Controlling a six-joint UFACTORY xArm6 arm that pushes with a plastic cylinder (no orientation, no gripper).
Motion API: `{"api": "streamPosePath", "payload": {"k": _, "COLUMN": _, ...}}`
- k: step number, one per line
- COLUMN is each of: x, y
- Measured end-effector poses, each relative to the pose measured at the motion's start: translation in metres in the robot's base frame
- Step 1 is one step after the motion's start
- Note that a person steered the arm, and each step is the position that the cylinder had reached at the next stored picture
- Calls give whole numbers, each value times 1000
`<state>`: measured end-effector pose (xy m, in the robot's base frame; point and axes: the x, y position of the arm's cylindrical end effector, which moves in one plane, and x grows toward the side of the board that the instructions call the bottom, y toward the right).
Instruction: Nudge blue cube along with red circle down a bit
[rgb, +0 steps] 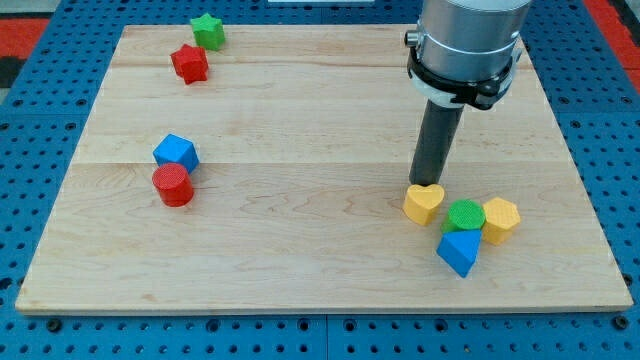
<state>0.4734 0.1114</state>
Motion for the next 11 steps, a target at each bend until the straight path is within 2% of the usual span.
{"api": "streamPosePath", "payload": {"k": 2, "x": 36, "y": -2}}
{"api": "streamPosePath", "payload": {"k": 3, "x": 3, "y": -30}}
{"api": "streamPosePath", "payload": {"k": 5, "x": -73, "y": -157}}
{"api": "streamPosePath", "payload": {"k": 7, "x": -90, "y": -270}}
{"api": "streamPosePath", "payload": {"k": 8, "x": -90, "y": -296}}
{"api": "streamPosePath", "payload": {"k": 11, "x": -26, "y": -304}}
